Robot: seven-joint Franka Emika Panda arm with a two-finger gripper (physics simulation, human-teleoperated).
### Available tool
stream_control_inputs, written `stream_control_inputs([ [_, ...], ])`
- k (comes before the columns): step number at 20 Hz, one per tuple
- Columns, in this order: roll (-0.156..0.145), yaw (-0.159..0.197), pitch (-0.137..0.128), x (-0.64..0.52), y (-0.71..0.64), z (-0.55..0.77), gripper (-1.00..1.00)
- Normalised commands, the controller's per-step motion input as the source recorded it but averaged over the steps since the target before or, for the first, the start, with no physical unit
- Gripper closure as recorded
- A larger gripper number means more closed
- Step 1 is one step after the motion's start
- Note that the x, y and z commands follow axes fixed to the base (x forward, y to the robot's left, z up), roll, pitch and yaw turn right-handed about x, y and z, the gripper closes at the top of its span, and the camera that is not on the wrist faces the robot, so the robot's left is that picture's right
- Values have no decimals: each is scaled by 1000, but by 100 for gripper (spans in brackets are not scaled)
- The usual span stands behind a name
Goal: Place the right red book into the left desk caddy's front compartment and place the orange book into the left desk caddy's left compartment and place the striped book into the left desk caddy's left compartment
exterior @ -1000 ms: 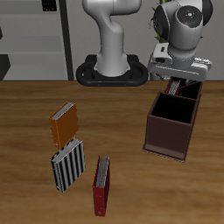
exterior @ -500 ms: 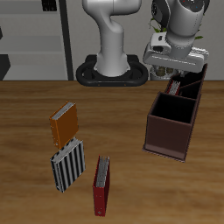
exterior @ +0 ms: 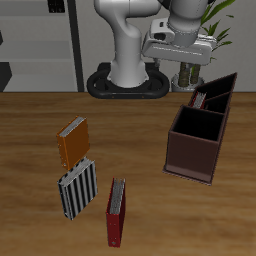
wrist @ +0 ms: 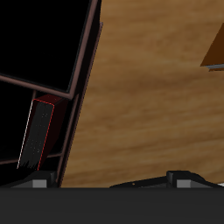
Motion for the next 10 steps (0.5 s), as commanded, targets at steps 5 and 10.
stream_control_inputs([
  [5,-34,161,-80,-121,-730,196,-100],
  [10,-90,6,-92,-110,-755,111,-100],
])
